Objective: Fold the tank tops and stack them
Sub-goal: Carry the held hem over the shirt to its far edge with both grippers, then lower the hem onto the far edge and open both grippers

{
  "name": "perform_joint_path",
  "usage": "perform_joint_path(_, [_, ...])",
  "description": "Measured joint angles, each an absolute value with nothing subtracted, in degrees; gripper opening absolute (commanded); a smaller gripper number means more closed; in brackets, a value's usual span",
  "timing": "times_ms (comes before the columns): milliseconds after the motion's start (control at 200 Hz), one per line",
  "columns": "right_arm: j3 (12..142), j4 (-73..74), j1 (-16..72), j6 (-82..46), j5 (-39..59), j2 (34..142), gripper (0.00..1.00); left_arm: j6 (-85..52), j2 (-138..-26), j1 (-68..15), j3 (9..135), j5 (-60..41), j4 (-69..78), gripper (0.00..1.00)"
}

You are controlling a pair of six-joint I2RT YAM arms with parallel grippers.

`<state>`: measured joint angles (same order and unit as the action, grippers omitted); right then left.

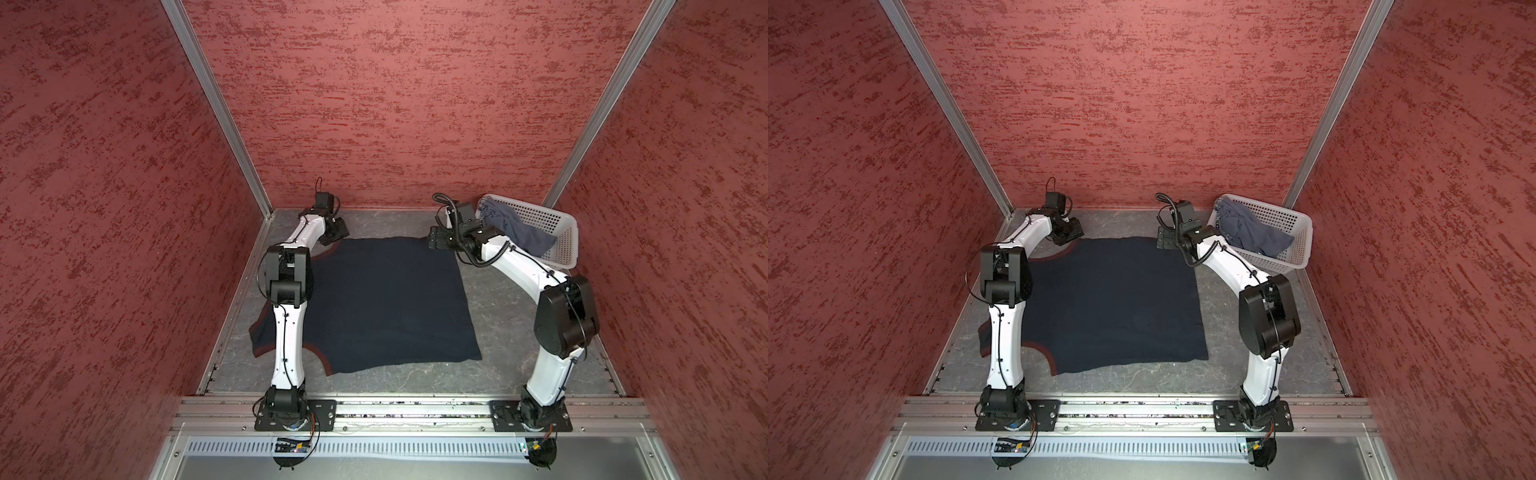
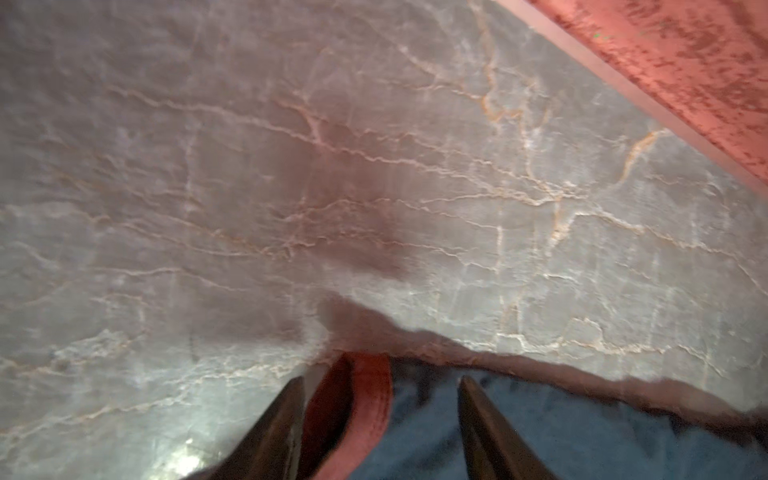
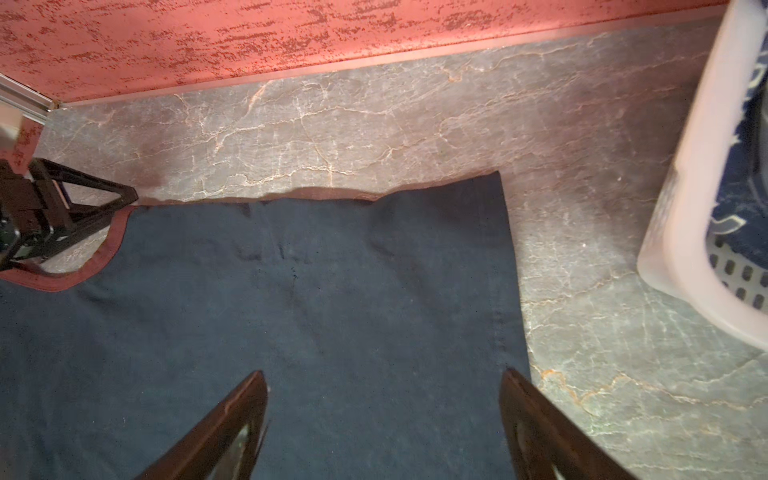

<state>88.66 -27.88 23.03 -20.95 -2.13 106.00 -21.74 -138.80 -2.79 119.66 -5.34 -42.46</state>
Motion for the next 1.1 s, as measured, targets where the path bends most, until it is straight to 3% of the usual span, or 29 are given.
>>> perform_joint_path(321, [93.9,-28.0,22.0,-20.7,-2.2,110.4,0.89,-21.8,-140.4,-2.5,121.1,-5.5,-44.1,0.16])
perform_joint_path(441, [97.4,-28.9,20.6,-20.9,-2.2,115.0,0.89,-22.3,-139.9,-2.0,119.1,-5.7,-42.3,0.07])
perform_joint_path(726, [116.4,-36.9,19.0,-21.2,-2.7,128.3,0.88,-26.4,-127.3,2.0,95.9,-8.0,-29.6,0.00])
perform_joint_path(952, [138.7,-43.2,18.7,-20.1,-3.0,142.4,0.81,-27.2,-126.0,5.4,93.5,-10.7,-25.1,0.00])
perform_joint_path(1102, [142.2,-43.5,18.2,-19.4,-2.8,146.8,0.76,-27.2,-126.0,4.7,93.5,-12.1,-23.6,0.00])
